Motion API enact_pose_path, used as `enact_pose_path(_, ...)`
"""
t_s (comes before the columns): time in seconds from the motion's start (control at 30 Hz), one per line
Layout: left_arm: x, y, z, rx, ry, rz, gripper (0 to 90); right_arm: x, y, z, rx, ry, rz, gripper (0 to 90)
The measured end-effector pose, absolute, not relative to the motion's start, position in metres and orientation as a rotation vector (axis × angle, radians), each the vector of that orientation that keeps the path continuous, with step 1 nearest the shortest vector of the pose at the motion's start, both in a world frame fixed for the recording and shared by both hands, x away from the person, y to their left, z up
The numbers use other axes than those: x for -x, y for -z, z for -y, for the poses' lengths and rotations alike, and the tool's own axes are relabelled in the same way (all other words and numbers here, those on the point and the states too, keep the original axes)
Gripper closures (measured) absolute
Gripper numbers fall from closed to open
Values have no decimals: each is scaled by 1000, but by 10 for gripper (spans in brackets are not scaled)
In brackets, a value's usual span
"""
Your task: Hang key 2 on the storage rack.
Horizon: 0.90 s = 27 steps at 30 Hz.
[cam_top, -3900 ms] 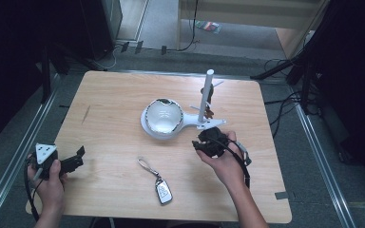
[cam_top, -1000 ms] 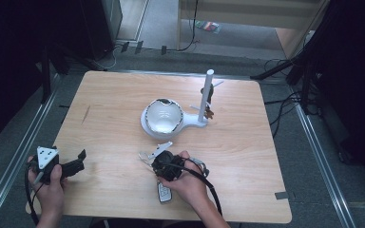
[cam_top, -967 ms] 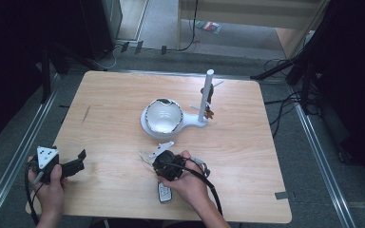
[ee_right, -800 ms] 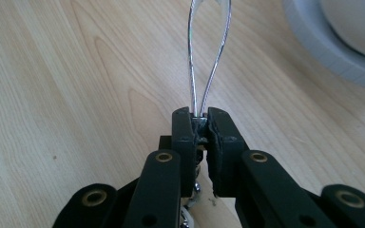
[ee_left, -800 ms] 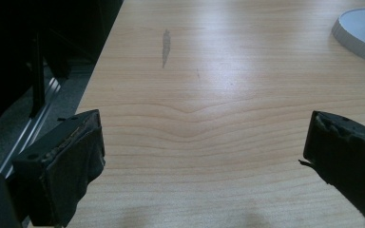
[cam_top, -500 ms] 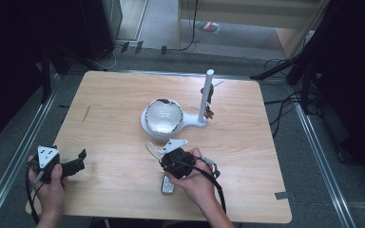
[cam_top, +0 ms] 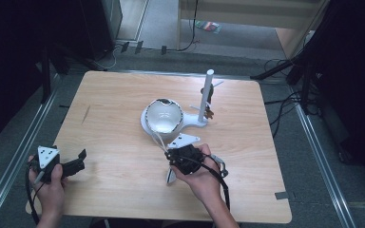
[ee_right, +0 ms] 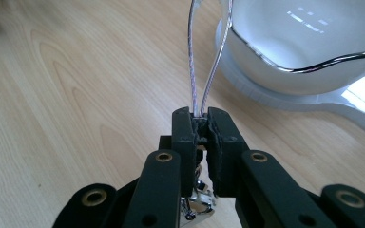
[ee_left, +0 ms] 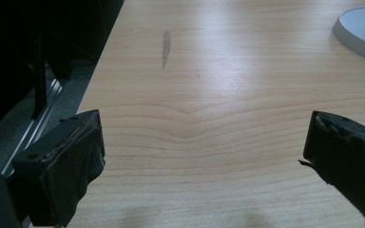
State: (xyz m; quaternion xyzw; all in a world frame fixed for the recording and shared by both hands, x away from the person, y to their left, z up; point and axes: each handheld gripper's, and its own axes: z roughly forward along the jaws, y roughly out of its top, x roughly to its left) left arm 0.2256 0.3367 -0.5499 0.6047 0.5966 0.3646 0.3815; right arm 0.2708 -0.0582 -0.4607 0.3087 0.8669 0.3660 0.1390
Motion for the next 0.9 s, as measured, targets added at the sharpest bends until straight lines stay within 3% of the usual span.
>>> enact_pose_path(0.9,-224,550,-335,-1543,-943,-1515,2,-274,435,83,-964,-1174,-2291,836)
